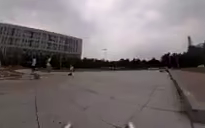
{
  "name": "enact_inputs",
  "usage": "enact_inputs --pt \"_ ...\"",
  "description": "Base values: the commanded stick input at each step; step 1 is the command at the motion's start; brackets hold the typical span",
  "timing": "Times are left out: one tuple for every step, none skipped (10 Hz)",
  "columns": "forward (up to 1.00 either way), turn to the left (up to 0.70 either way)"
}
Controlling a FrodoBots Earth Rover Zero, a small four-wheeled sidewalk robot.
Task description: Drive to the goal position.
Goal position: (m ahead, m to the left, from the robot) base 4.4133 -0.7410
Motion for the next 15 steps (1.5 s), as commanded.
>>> enact_inputs --pt "0.7 -0.14" --pt "0.7 -0.14" --pt "0.7 -0.14" --pt "0.7 -0.14" --pt "0.7 -0.14" --pt "0.7 -0.14" --pt "0.7 -0.14" --pt "0.7 -0.14" --pt "0.7 -0.14" --pt "0.7 -0.14" --pt "0.7 -0.14" --pt "0.7 -0.14" --pt "0.7 -0.14" --pt "0.7 -0.14" --pt "0.7 -0.14"
